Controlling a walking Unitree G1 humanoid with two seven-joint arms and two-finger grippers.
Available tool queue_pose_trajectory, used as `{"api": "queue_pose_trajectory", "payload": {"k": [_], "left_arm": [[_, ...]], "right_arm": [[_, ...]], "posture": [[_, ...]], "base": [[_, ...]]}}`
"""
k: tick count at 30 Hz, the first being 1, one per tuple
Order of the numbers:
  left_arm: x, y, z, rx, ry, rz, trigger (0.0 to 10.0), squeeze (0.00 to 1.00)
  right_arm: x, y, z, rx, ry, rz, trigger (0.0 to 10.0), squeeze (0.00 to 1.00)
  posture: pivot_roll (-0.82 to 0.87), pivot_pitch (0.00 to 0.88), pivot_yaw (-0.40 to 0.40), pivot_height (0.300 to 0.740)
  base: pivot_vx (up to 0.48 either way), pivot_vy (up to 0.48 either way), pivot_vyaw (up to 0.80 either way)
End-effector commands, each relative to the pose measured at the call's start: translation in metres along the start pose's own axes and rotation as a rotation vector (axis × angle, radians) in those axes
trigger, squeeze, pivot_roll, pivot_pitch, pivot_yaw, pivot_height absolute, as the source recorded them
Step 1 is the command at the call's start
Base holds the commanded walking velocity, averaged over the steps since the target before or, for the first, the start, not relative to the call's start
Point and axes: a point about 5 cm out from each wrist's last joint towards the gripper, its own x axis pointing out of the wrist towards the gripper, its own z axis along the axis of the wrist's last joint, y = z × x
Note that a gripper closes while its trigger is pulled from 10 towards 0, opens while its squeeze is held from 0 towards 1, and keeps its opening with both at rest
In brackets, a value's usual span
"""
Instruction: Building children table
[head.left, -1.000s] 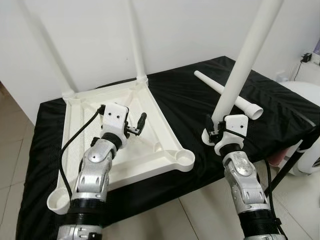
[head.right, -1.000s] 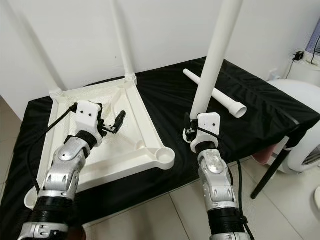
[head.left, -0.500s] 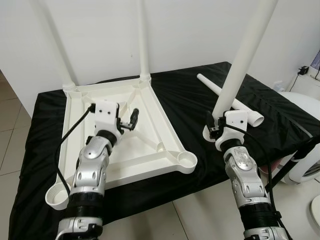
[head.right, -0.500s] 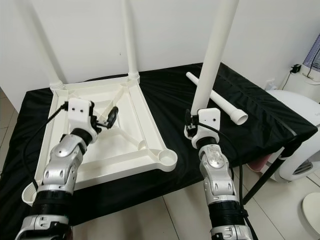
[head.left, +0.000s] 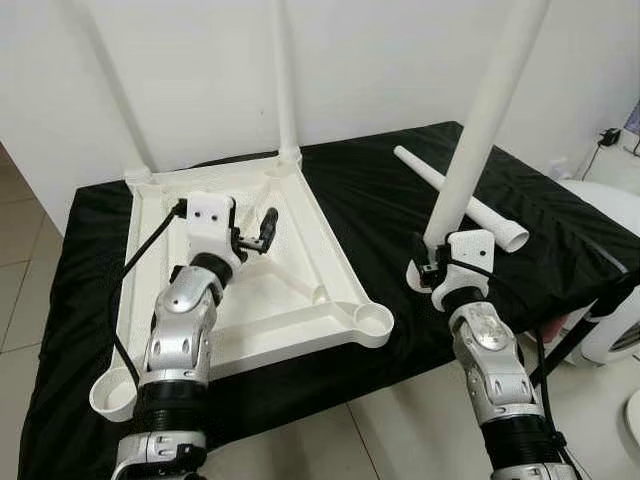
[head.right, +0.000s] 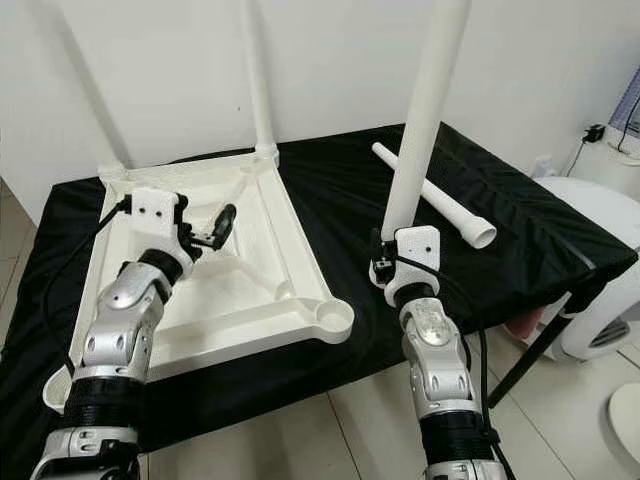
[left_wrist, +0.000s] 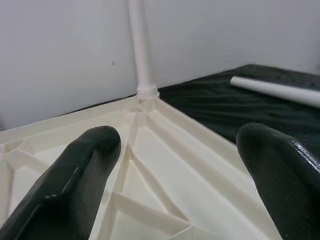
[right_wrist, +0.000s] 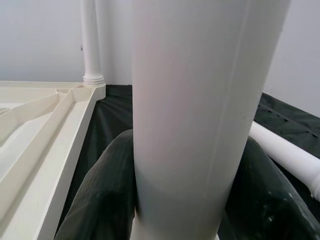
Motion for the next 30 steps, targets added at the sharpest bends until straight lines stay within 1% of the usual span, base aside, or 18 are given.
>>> {"api": "queue_pose_trajectory", "payload": {"k": [1, 4, 11, 16, 21, 30], "left_arm": [[0.002, 0.010, 0.000, 0.018, 0.000, 0.204, 10.0, 0.00], [0.003, 0.013, 0.003, -0.012, -0.013, 0.229, 10.0, 0.00], [0.002, 0.013, -0.002, -0.011, -0.004, 0.222, 10.0, 0.00], [0.006, 0.010, -0.003, -0.016, -0.010, 0.208, 10.0, 0.00], [0.017, 0.007, 0.003, -0.023, -0.028, 0.194, 10.0, 0.00], [0.018, 0.009, 0.004, -0.022, -0.034, 0.198, 10.0, 0.00]], "right_arm": [[0.004, 0.000, 0.004, 0.000, -0.025, -0.002, 10.0, 0.00], [0.005, -0.001, 0.005, -0.001, -0.028, -0.010, 10.0, 0.00], [0.004, 0.000, 0.005, 0.006, -0.032, -0.018, 10.0, 0.00], [0.005, 0.000, 0.003, 0.004, -0.031, -0.021, 10.0, 0.00], [0.010, -0.001, 0.007, -0.002, -0.050, -0.032, 10.0, 0.00], [0.012, -0.003, 0.008, -0.007, -0.056, -0.034, 10.0, 0.00]], "posture": [[-0.05, 0.000, 0.052, 0.740], [-0.05, 0.000, 0.053, 0.740], [-0.07, 0.000, 0.058, 0.740], [-0.10, 0.000, 0.063, 0.740], [-0.12, 0.000, 0.072, 0.740], [-0.12, 0.000, 0.075, 0.740]], "base": [[0.000, 0.000, 0.00], [0.000, 0.000, 0.00], [0.000, 0.000, 0.00], [0.000, 0.000, 0.00], [0.000, 0.000, 0.00], [0.000, 0.000, 0.00]]}}
